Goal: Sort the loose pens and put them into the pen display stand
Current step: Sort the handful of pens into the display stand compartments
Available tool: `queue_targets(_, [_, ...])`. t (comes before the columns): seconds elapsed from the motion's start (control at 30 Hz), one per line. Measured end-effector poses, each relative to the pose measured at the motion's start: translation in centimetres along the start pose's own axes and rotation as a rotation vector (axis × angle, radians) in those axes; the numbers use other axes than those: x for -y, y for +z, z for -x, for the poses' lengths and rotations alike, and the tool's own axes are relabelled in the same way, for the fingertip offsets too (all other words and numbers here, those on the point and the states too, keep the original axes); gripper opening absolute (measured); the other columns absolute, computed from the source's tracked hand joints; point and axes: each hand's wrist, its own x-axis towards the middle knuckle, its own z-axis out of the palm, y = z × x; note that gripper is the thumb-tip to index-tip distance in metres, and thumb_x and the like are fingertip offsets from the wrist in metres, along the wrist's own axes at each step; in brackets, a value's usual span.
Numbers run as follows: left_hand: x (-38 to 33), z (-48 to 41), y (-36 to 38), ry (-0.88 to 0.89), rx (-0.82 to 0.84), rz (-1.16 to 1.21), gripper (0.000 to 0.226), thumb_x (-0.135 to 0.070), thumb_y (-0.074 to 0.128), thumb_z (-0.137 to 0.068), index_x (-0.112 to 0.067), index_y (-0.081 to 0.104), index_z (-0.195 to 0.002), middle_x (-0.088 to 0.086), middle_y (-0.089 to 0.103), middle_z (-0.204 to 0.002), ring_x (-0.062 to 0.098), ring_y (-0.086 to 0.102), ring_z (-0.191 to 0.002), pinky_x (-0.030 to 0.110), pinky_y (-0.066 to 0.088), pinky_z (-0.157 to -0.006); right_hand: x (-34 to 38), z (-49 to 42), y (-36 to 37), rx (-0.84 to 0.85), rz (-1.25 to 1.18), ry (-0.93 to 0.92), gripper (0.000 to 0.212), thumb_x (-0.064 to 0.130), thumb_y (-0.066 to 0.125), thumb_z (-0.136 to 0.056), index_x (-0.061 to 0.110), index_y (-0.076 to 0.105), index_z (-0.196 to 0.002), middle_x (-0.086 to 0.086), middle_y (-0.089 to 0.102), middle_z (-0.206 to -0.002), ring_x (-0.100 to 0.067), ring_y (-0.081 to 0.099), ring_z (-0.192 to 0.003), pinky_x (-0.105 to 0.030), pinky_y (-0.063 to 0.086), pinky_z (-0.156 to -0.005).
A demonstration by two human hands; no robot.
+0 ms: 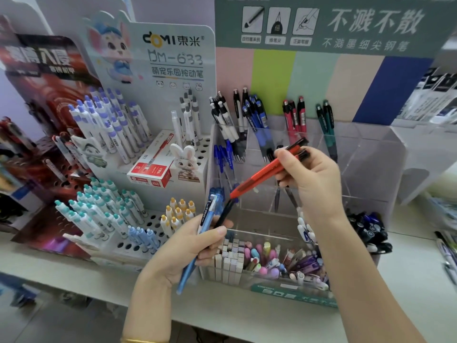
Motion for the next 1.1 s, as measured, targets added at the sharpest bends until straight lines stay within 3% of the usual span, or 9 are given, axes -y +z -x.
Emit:
queue_targets(0.1, [0.2,0.2,-0.7,0.049,-0.02,0.075,0.046,-0.032,0.07,-0.08,-0.001,0.053,-0.11,-0.002,0.038,-0.059,0.007,0.035,-0.043,0.017,0.032,-0.038,-0.2,0.8,-0.2,-0.053,0.122,-0.109,0.008,0.014,0.066,-0.088,0.011,0.067,-0.081,-0.007,0.067,-0.065,-0.015,0.062,-0.057,-0.024,0.054,-0.055])
queue_targets(0.27, [0.3,0.0,-0.8,0.094,0.03,0.218,0.072,-0.044,0.088,-0.059,-0.005,0.052,-0.108,0.001,0.044,-0.062,0.005,0.035,-0.034,0.015,0.031,-0.031,-2.2,1.7,0.1,0.023,0.359,-0.135,0.001,0.015,0.067,-0.087,0.015,0.068,-0.086,-0.008,0.067,-0.075,-0.018,0.064,-0.063,-0.032,0.057,-0.06])
queue_targets(0.4, [0.4,-0.5,-0.4,0.129,0.027,0.226,0.067,-0.037,0.087,-0.065,-0.005,0.051,-0.113,0.002,0.044,-0.065,0.004,0.034,-0.037,0.015,0.031,-0.032,-3.5,2.3,0.2,0.101,0.454,-0.085,0.003,0.019,0.066,-0.088,0.016,0.067,-0.089,-0.006,0.065,-0.08,-0.023,0.064,-0.072,-0.036,0.057,-0.062])
queue_targets(0.5, [0.4,-0.6,-0.3,0.125,-0.019,0.207,0.046,-0.018,0.069,-0.079,-0.005,0.051,-0.119,0.001,0.042,-0.065,0.006,0.035,-0.043,0.016,0.034,-0.036,-4.0,2.5,0.2,0.107,0.483,-0.065,0.002,0.018,0.065,-0.089,0.017,0.066,-0.09,-0.004,0.064,-0.083,-0.023,0.063,-0.074,-0.039,0.056,-0.066])
queue_targets(0.6, [0.2,-0.5,-0.3,0.136,-0.005,0.235,0.042,-0.015,0.059,-0.08,-0.006,0.052,-0.12,0.003,0.045,-0.072,0.006,0.036,-0.047,0.016,0.035,-0.039,-4.0,2.6,0.2,0.12,0.517,-0.045,0.003,0.018,0.064,-0.089,0.02,0.065,-0.091,0.0,0.064,-0.084,-0.018,0.063,-0.077,-0.043,0.055,-0.073])
queue_targets(0.73, [0.2,-0.5,-0.5,0.158,0.047,0.311,0.042,-0.013,0.058,-0.083,-0.007,0.055,-0.124,0.004,0.052,-0.077,0.007,0.039,-0.049,0.017,0.037,-0.042,-4.2,2.7,0.2,0.154,0.594,-0.064,0.008,0.017,0.064,-0.089,0.016,0.066,-0.097,0.004,0.063,-0.087,-0.015,0.061,-0.081,-0.04,0.054,-0.077])
queue_targets(0.83, [0.3,-0.5,-1.0,0.22,0.065,0.306,0.059,-0.022,0.079,-0.074,-0.01,0.057,-0.128,0.004,0.058,-0.083,0.008,0.047,-0.056,0.019,0.042,-0.05,-4.5,2.7,0.3,0.175,0.688,-0.082,0.014,0.017,0.064,-0.089,0.014,0.065,-0.103,0.004,0.063,-0.092,-0.012,0.059,-0.087,-0.032,0.051,-0.081])
queue_targets(0.93, [0.2,-0.5,-1.4,0.287,0.008,0.276,0.069,-0.029,0.084,-0.066,-0.014,0.058,-0.128,0.006,0.062,-0.087,0.01,0.055,-0.064,0.022,0.049,-0.057,-4.7,2.7,0.4,0.19,0.757,-0.085,0.016,0.017,0.063,-0.09,0.014,0.062,-0.106,0.005,0.062,-0.095,-0.01,0.056,-0.09,-0.022,0.044,-0.08])
queue_targets(1.1, [-0.1,-0.4,-0.7,0.273,-0.056,0.313,0.051,-0.022,0.071,-0.071,-0.018,0.062,-0.121,0.011,0.069,-0.09,0.015,0.065,-0.068,0.027,0.055,-0.062,-5.4,2.6,1.1,0.27,0.959,-0.055,0.013,0.023,0.06,-0.092,0.017,0.057,-0.103,0.009,0.052,-0.091,-0.008,0.049,-0.086,-0.019,0.035,-0.073])
